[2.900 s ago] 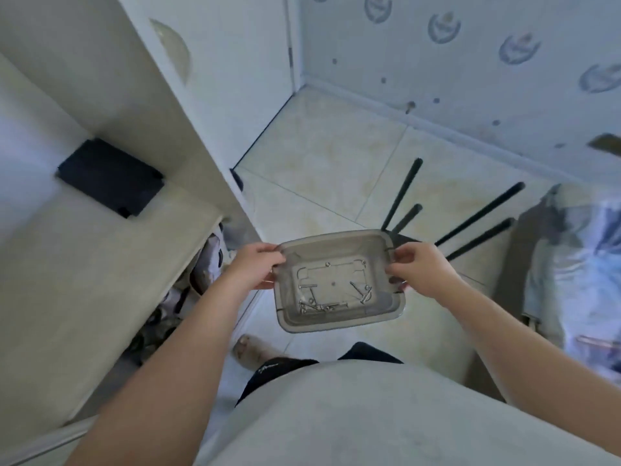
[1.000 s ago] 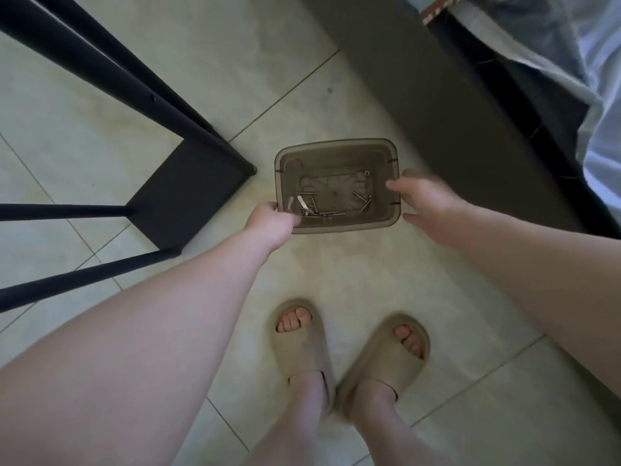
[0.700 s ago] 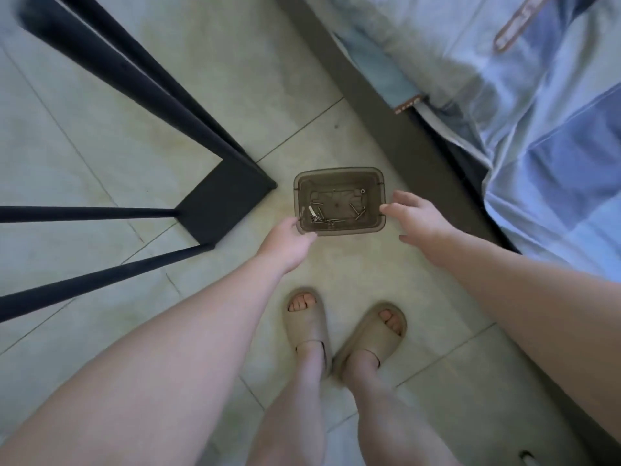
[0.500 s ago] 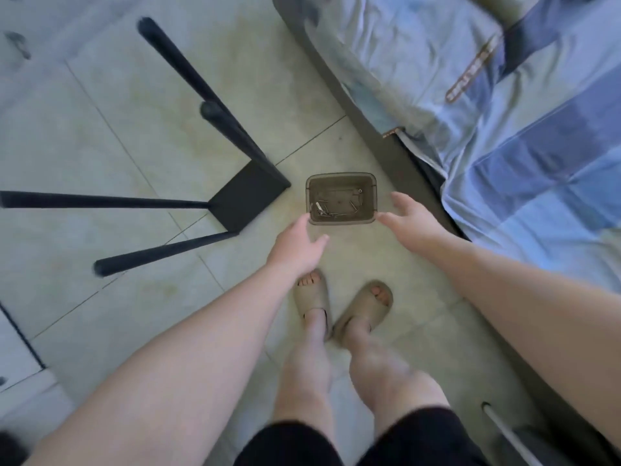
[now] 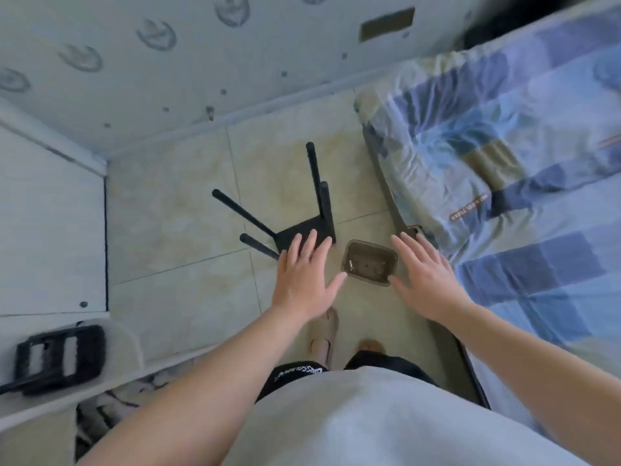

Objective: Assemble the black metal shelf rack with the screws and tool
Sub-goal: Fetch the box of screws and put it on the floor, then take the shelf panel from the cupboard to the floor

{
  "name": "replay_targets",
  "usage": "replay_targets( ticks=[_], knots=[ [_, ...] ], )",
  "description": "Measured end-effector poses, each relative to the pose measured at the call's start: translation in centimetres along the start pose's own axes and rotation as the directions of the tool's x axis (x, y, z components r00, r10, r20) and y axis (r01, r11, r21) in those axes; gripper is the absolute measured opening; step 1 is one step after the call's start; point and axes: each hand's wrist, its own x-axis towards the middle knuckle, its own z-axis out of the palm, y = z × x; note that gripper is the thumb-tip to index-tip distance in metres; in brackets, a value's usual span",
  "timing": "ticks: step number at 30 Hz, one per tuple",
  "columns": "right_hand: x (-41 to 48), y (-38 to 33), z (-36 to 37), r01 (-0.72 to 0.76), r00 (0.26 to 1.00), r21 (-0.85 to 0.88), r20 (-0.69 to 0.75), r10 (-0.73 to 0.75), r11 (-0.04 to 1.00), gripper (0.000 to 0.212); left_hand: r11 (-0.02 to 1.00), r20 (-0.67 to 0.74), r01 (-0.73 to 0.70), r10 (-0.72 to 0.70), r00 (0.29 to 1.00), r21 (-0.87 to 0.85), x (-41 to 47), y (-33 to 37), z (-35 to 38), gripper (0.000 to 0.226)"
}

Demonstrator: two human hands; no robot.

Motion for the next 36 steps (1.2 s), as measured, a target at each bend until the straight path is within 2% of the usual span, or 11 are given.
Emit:
replay_targets(
  ticks=[4, 9, 13, 17, 22, 27, 30, 36],
  knots=[
    [-0.5, -2.2, -1.3, 0.206, 0.978, -0.080, 0.038, -0.203, 0.975, 0.075, 0.990, -0.103, 0.134, -0.130, 0.986, 0.033, -5.1, -0.9, -0.8, 0.078],
    [-0.5, -7.6, -2.0, 0.443, 0.896, -0.137, 0.108, -0.431, 0.886, 0.076, 0.936, -0.179, 0.352, -0.351, 0.919, -0.026, -12.1, -3.1, -0.4, 0.081],
    [-0.9, -13.5, -1.1, 0.612, 0.788, -0.157, 0.207, -0.580, 0.775, 0.076, 0.842, -0.223, 0.523, -0.539, 0.812, -0.130, -18.2, -5.6, -0.2, 0.080],
    [-2.1, -20.2, 1.1, 0.771, 0.634, -0.166, 0.296, -0.715, 0.615, 0.077, 0.720, -0.290, 0.643, -0.694, 0.659, -0.261, -24.9, -8.2, 0.0, 0.076],
    [-4.8, -29.0, 5.0, 0.891, 0.454, -0.191, 0.417, -0.788, 0.412, 0.077, 0.551, -0.284, 0.746, -0.834, 0.474, -0.374, -33.5, -12.3, 1.7, 0.076],
    [-8.5, -38.8, 10.7, 0.954, 0.301, -0.146, 0.495, -0.815, 0.264, 0.075, 0.370, -0.259, 0.799, -0.926, 0.276, -0.474, -41.7, -18.4, 4.1, 0.075],
    [-10.8, -44.5, 14.8, 0.971, 0.240, -0.108, 0.512, -0.825, 0.215, 0.074, 0.300, -0.201, 0.828, -0.952, 0.230, -0.473, -46.3, -22.6, 5.6, 0.076],
    [-15.2, -54.6, 22.6, 0.981, 0.177, -0.034, 0.574, -0.799, 0.193, 0.075, 0.173, -0.077, 0.825, -0.985, 0.156, -0.538, -54.6, -29.6, 7.8, 0.076]
  ],
)
